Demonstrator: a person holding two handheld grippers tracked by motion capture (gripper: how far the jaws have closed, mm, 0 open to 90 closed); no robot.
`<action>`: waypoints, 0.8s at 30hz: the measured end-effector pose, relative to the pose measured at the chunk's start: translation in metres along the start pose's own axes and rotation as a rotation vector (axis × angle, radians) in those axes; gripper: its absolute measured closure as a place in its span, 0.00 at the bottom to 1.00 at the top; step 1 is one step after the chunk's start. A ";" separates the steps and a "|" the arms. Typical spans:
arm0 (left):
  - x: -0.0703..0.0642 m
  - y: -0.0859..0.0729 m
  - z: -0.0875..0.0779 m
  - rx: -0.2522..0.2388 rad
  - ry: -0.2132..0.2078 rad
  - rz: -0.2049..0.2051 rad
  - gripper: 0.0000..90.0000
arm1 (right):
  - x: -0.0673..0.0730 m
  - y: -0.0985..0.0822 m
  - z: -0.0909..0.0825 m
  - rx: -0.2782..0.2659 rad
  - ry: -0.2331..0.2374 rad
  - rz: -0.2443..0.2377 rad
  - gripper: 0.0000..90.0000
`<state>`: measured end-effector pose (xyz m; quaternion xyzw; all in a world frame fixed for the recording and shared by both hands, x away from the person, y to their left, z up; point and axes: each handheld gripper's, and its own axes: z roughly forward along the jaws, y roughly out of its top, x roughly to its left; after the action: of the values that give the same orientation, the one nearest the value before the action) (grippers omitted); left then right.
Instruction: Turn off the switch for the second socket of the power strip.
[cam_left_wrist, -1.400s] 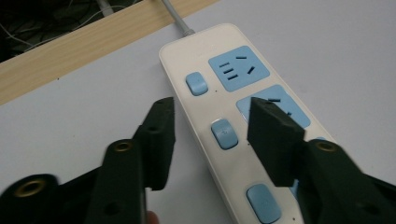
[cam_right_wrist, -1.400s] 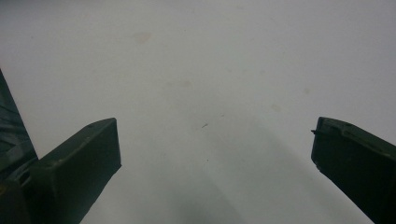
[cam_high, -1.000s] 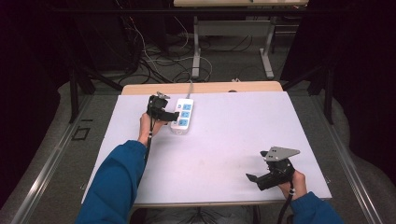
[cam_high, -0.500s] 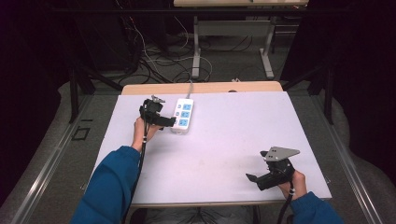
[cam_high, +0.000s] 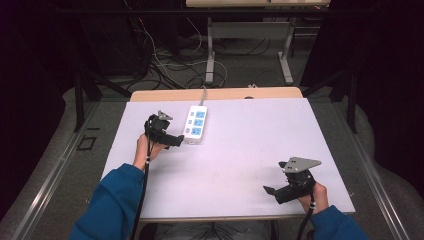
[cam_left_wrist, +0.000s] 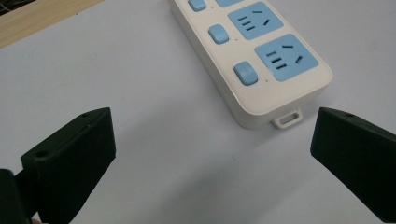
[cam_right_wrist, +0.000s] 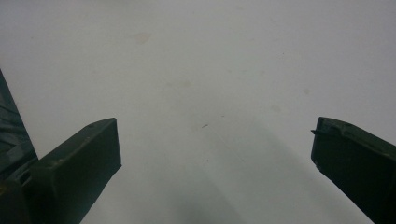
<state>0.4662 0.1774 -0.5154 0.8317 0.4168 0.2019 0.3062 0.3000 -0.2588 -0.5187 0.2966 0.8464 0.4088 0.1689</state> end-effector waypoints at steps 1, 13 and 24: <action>0.000 -0.001 -0.002 -0.003 -0.005 -0.001 0.00 | 0.000 0.000 0.000 0.010 0.002 -0.001 0.01; -0.012 -0.017 -0.020 -0.001 -0.005 0.014 0.00 | 0.000 0.001 0.000 -0.002 -0.003 -0.014 0.01; -0.022 -0.031 -0.040 -0.021 -0.002 0.045 0.00 | 0.000 0.001 -0.002 -0.004 0.003 -0.013 0.01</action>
<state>0.4127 0.1868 -0.5090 0.8379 0.3956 0.2121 0.3106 0.2992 -0.2593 -0.5171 0.2903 0.8478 0.4097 0.1707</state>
